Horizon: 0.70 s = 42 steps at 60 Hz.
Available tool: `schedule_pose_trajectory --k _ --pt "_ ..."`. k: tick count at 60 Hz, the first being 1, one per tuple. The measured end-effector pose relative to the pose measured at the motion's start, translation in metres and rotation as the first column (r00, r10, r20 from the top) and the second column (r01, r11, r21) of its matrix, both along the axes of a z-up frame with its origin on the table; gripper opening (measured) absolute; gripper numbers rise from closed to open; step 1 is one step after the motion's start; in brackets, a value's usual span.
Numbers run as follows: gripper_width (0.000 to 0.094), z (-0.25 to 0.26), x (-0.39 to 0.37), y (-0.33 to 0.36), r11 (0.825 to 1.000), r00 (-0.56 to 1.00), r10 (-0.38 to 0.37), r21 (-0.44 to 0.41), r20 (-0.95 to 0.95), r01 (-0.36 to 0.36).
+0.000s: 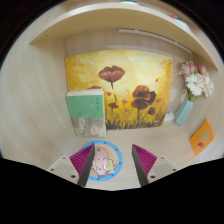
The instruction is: Arrange mouse
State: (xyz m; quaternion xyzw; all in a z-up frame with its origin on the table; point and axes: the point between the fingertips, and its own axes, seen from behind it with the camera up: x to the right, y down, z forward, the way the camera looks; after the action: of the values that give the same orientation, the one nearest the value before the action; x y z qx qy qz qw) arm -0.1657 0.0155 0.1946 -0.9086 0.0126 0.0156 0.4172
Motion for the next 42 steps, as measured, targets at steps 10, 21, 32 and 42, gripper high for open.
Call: schedule_pose_trajectory --k 10,21,32,42 --pt "0.0726 0.047 0.045 -0.052 0.998 1.000 -0.004 0.069 0.016 0.003" --pt "0.0726 0.060 0.098 -0.108 0.995 0.999 0.002 0.101 0.042 -0.006" --pt "0.0726 0.056 0.139 -0.158 0.995 0.999 0.004 0.104 0.035 -0.007" --pt "0.0716 0.050 0.166 -0.192 0.994 0.999 0.011 0.104 0.040 -0.015"
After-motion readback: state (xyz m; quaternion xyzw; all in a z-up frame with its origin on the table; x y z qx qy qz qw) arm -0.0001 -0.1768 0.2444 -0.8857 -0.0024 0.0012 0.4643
